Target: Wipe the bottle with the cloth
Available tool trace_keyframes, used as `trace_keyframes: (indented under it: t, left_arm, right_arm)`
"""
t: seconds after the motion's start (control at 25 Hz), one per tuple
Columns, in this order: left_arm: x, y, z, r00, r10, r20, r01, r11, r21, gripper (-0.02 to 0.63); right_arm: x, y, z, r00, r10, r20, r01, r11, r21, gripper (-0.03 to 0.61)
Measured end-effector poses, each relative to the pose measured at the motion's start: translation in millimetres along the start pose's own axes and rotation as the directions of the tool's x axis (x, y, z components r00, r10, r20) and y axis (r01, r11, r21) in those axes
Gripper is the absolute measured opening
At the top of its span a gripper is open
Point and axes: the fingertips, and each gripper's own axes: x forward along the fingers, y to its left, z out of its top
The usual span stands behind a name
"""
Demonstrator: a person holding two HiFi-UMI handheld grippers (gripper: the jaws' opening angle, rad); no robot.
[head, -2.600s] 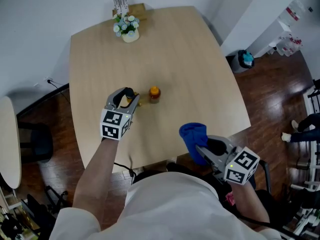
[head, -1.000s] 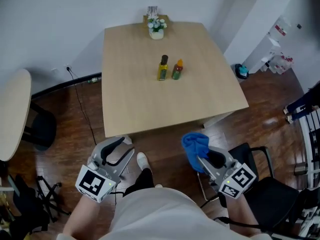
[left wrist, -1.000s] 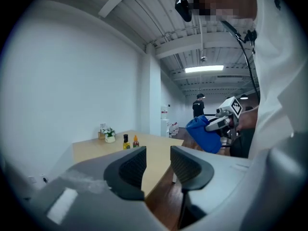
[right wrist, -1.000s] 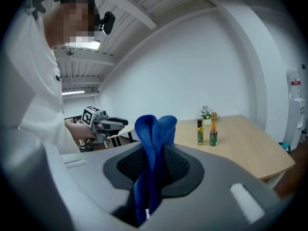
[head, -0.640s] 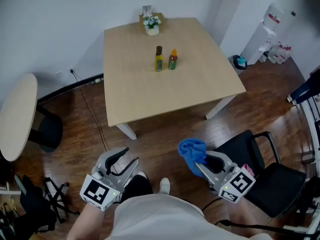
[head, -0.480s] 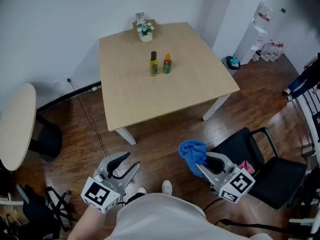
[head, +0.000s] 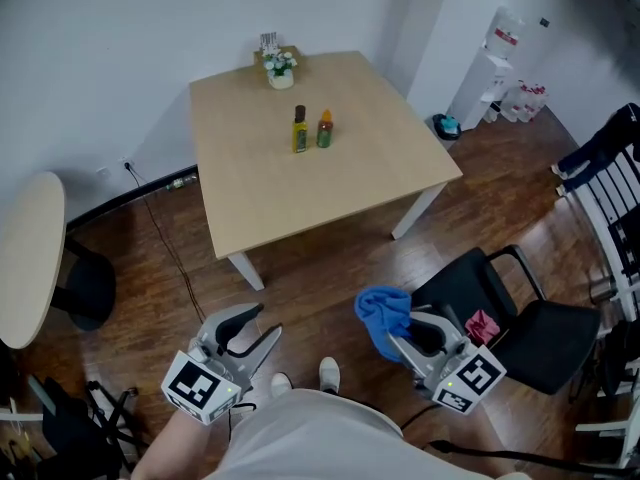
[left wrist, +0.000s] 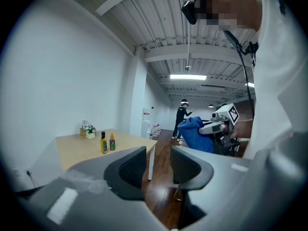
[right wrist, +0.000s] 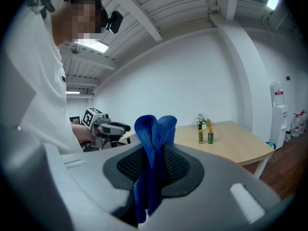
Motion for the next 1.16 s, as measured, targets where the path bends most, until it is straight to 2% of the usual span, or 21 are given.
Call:
trace_keyframes:
  t: [0.24,0.4,0.6,0.92,1.16]
  left_arm:
    - [-8,-9,5,1.0,0.005,0.03,-0.006,0.999,0.032,0.167]
    - [-10,-9,3,1.0,0.009,0.014,-0.009,1.0,0.029,0.167]
    - [-10,-15,13,0.999,0.011,0.05,-0.013,0.999,0.034,0.167]
    - [-13,-13,9,0.999,0.029,0.031,-0.031,0.999,0.037,0.167]
    - [-13,-17,12,0.999,0.028,0.046,-0.03,0.999,0.036,0.167]
  right_arm:
    - [-3,10,0,1.0,-0.002,-0.007,0.002,1.0,-0.015,0.094]
    - [2,13,2,1.0,0.011,-0.005,-0.011,1.0,-0.02,0.094]
    - [3,16,3,1.0,0.024,-0.006,-0.024,0.999,-0.022,0.094]
    - [3,17,2,0.999,0.032,-0.006,-0.032,0.999,-0.021,0.094]
    - [1,18,3,0.999,0.031,-0.004,-0.031,0.999,-0.027,0.094]
